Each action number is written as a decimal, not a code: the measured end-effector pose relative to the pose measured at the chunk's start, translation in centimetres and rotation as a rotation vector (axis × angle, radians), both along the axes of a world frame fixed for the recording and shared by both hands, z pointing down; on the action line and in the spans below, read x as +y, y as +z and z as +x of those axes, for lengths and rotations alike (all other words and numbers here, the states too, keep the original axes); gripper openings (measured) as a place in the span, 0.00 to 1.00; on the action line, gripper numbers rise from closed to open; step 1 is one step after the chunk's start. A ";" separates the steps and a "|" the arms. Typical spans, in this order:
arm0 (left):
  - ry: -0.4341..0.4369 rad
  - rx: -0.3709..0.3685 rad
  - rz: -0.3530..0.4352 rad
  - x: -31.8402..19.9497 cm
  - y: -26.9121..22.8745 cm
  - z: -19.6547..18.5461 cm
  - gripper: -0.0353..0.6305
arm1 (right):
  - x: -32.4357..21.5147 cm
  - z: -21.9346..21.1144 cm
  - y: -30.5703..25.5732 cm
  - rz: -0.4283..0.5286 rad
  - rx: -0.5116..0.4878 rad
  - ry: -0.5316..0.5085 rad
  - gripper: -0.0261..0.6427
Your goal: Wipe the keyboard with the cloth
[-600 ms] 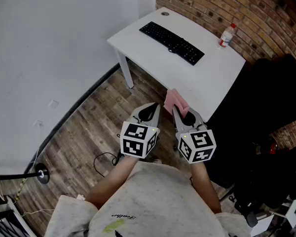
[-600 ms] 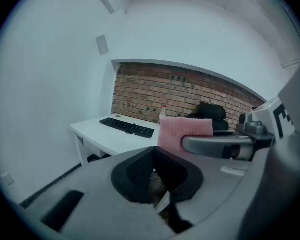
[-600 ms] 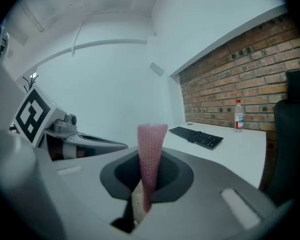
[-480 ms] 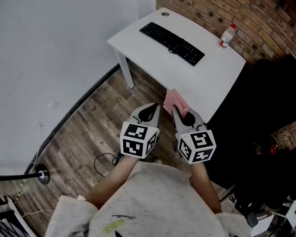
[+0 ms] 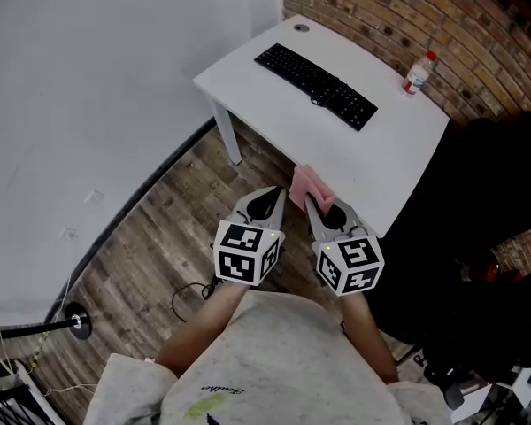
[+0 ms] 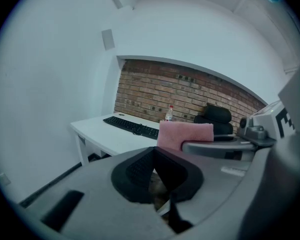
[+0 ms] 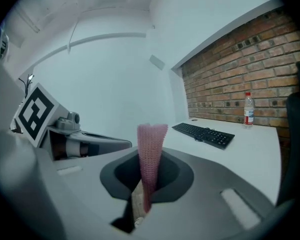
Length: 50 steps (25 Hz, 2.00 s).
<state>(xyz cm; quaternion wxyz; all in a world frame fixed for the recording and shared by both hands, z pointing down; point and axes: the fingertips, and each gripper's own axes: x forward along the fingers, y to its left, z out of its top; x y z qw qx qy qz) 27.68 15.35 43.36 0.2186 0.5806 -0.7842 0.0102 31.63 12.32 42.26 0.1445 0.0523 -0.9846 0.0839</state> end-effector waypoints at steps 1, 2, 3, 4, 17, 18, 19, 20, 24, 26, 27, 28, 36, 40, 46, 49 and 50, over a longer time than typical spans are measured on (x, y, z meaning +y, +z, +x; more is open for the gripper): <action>0.001 0.004 0.001 -0.2 0.1 -0.9 0.04 | -0.1 -0.9 0.1 0.001 0.004 0.001 0.07; 0.002 0.009 0.002 -0.4 0.2 -1.9 0.04 | -0.3 -1.9 0.1 0.002 0.008 0.004 0.07; 0.005 0.014 0.002 -0.5 0.3 -2.9 0.04 | -0.4 -2.8 0.2 0.003 0.013 0.007 0.07; 0.010 0.020 0.003 -0.7 0.3 -3.8 0.04 | -0.6 -3.8 0.3 0.003 0.019 0.011 0.07; 0.077 0.061 0.020 -2.9 -0.1 -16.9 0.04 | -2.3 -16.5 -0.3 0.016 0.068 0.078 0.07; 0.080 0.064 0.021 -2.9 -0.2 -17.7 0.04 | -2.3 -17.4 -0.3 0.019 0.070 0.080 0.08; 0.082 0.066 0.023 -2.8 -0.2 -18.5 0.04 | -2.3 -18.2 -0.4 0.021 0.073 0.082 0.07; 0.083 0.069 0.024 -2.8 -0.3 -19.3 0.04 | -2.2 -19.0 -0.5 0.023 0.075 0.084 0.07; 0.086 0.082 0.033 -2.6 -0.2 -22.5 0.04 | -1.9 -22.3 -0.5 0.032 0.085 0.082 0.08; 0.087 0.085 0.036 -2.5 -0.1 -23.6 0.04 | -1.9 -23.7 -0.4 0.037 0.088 0.081 0.08; 0.088 0.085 0.037 -2.4 0.0 -24.1 0.04 | -1.9 -24.4 -0.4 0.039 0.088 0.082 0.07; 0.089 0.086 0.037 -2.4 0.1 -24.6 0.04 | -2.0 -25.0 -0.4 0.041 0.087 0.083 0.08; 0.079 0.093 0.044 -2.3 0.5 -28.5 0.04 | -2.9 -29.3 -0.1 0.053 0.084 0.081 0.08; 0.066 0.085 0.038 -2.5 0.9 -30.1 0.04 | -3.9 -31.0 0.1 0.055 0.077 0.081 0.08; 0.044 0.085 0.025 -3.5 1.5 -32.5 0.04 | -5.7 -33.6 1.1 0.048 0.070 0.077 0.08; 0.044 0.084 0.013 -4.7 1.8 -33.9 0.04 | -7.0 -35.4 1.3 0.049 0.068 0.072 0.08; 0.045 0.083 0.009 -5.3 1.9 -34.4 0.04 | -7.6 -36.1 1.4 0.050 0.068 0.070 0.08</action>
